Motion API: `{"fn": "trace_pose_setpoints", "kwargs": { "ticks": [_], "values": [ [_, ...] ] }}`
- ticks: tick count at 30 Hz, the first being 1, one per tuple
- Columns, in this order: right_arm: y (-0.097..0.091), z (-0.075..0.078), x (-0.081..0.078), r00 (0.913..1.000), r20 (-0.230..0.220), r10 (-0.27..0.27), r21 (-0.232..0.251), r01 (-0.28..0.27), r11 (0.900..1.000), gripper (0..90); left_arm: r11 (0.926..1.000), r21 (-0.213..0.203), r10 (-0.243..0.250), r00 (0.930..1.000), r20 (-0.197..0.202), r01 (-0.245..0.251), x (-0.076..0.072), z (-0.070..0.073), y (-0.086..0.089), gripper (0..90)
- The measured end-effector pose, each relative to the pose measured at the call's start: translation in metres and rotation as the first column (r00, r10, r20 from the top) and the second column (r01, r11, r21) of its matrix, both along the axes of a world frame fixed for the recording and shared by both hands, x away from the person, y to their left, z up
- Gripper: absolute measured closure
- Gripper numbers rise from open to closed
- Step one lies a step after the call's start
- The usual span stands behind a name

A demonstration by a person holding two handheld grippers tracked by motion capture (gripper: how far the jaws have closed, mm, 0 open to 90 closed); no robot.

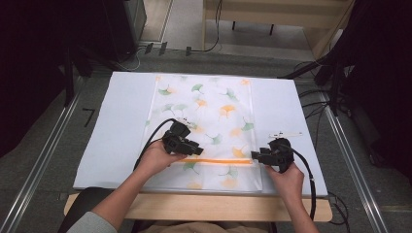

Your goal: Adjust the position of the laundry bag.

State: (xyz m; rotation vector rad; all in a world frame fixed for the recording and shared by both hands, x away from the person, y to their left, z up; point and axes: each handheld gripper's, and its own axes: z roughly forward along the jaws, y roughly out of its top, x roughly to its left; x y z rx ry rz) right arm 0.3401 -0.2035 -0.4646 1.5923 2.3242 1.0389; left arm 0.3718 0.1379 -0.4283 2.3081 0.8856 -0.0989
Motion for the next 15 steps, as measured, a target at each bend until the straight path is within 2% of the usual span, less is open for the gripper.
{"fn": "trace_pose_setpoints", "kwargs": {
  "ticks": [2,6,10,12,15],
  "values": [
    [0.002,-0.001,0.001,1.0000,0.001,0.001,0.003,-0.001,1.0000,52.6,1.0000,0.001,0.003,1.0000,0.000,-0.003,0.000,0.000,0.000,65.3],
    [0.011,-0.004,0.005,1.0000,0.002,0.009,-0.028,-0.009,0.9996,50.7,1.0000,0.007,-0.001,1.0000,0.005,0.001,0.000,0.000,0.000,65.3],
    [0.014,-0.004,0.008,1.0000,0.003,-0.002,-0.018,0.002,0.9998,50.6,1.0000,0.007,0.000,1.0000,0.005,0.000,0.000,-0.001,0.001,65.4],
    [0.016,-0.004,0.007,1.0000,0.003,-0.003,-0.028,0.004,0.9996,51.6,1.0000,0.005,0.003,1.0000,0.004,-0.003,0.000,-0.001,0.000,64.6],
    [0.018,-0.004,0.006,1.0000,-0.003,0.004,-0.023,-0.004,0.9997,57.9,1.0000,0.005,0.002,1.0000,0.002,-0.002,0.000,-0.002,-0.001,63.9]
  ]
}}
